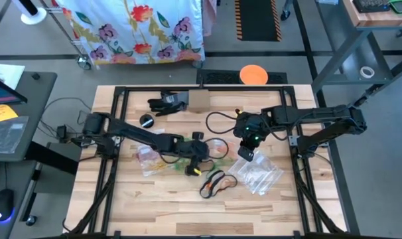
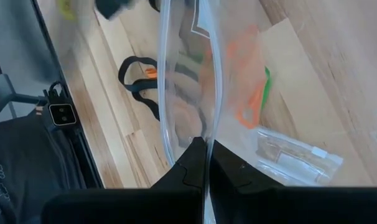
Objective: Sort rubber bands
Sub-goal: Put the orange rubber band into the transparent zip bag
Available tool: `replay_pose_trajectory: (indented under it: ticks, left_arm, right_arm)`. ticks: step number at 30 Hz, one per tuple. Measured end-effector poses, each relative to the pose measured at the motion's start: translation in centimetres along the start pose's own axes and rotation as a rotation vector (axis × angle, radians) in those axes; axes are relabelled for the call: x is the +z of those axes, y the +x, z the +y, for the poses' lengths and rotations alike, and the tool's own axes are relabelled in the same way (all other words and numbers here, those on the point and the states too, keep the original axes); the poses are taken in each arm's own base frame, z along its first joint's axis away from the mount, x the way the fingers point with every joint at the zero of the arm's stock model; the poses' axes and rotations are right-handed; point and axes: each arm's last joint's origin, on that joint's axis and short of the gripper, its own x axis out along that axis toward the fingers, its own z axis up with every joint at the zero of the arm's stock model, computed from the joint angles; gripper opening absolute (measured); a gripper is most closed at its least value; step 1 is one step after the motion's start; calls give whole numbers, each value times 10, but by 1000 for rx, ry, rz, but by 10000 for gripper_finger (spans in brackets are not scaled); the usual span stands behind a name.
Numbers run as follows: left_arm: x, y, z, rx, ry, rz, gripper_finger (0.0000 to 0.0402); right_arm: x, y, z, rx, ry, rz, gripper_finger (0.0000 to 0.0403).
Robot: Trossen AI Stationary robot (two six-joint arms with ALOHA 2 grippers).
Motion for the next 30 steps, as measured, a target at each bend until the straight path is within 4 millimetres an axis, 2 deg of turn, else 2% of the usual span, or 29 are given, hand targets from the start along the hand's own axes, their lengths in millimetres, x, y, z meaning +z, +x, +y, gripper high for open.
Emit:
replay_pose_trajectory:
  ticks: [6, 9, 12, 15, 21, 27, 30]
  left_arm:
    - [25, -64, -5, -20, -38, -169, 1]
    - [34, -83, -15, -3, -15, -278, 1]
    - [45, -94, -26, 19, 38, -388, 0]
    - [54, -100, -27, 45, 75, -495, 0]
    - [53, -96, -18, 71, 75, -476, 0]
    - [46, -84, 1, 60, 61, -430, 0]
    - [44, -81, 14, 10, 20, -454, 0]
  right_arm:
    - [0, 0, 0, 0, -2, -2, 5]
    - [3, 1, 2, 12, -9, -23, 5]
    - [8, 10, 1, 9, 1, -16, 5]
    - [12, 29, -2, 25, 50, 71, 5]
    - [30, 63, -10, 165, 128, 243, 5]
    - [57, 67, -8, 179, 56, 209, 5]
    - [60, 62, 0, 198, -6, 178, 5]
